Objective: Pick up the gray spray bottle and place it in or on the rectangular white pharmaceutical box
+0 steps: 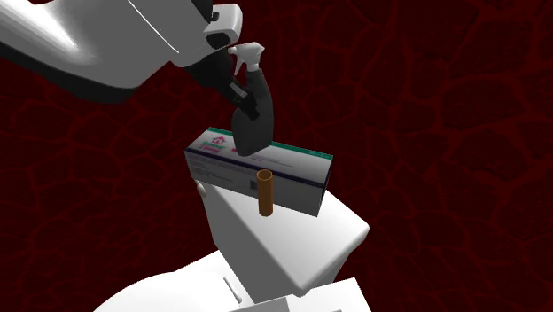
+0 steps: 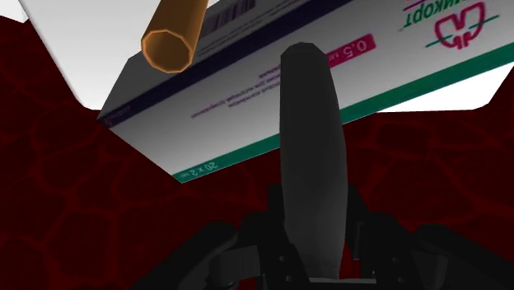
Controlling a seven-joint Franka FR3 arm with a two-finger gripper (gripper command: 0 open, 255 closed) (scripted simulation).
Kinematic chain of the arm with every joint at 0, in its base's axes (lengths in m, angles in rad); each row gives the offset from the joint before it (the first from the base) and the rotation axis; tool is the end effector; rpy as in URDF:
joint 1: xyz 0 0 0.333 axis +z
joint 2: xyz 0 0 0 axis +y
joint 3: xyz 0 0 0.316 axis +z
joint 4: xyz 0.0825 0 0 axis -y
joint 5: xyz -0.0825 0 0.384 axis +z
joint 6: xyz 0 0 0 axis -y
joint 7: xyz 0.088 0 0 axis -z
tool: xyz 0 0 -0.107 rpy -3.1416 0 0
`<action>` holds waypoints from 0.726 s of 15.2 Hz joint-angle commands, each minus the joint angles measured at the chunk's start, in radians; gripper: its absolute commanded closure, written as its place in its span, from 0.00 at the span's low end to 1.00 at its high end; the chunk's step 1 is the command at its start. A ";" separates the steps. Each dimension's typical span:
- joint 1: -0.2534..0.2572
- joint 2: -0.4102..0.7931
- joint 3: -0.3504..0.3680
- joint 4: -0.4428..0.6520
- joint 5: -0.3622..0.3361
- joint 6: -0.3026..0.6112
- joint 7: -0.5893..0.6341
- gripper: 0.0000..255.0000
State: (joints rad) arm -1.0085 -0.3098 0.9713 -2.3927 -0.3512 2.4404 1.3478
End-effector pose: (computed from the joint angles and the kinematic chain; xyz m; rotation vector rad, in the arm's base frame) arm 0.4918 -0.0108 0.4076 2.3465 -1.4890 0.6525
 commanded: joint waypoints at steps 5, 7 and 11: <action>-0.023 0.019 0.025 -0.010 -0.029 0.021 0.031 1.00; -0.023 0.019 0.025 -0.010 -0.029 0.021 0.031 1.00; -0.023 0.019 0.025 -0.010 -0.029 0.021 0.031 0.00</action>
State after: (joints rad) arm -1.0314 -0.2909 0.9965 -2.4029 -0.3805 2.4616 1.3788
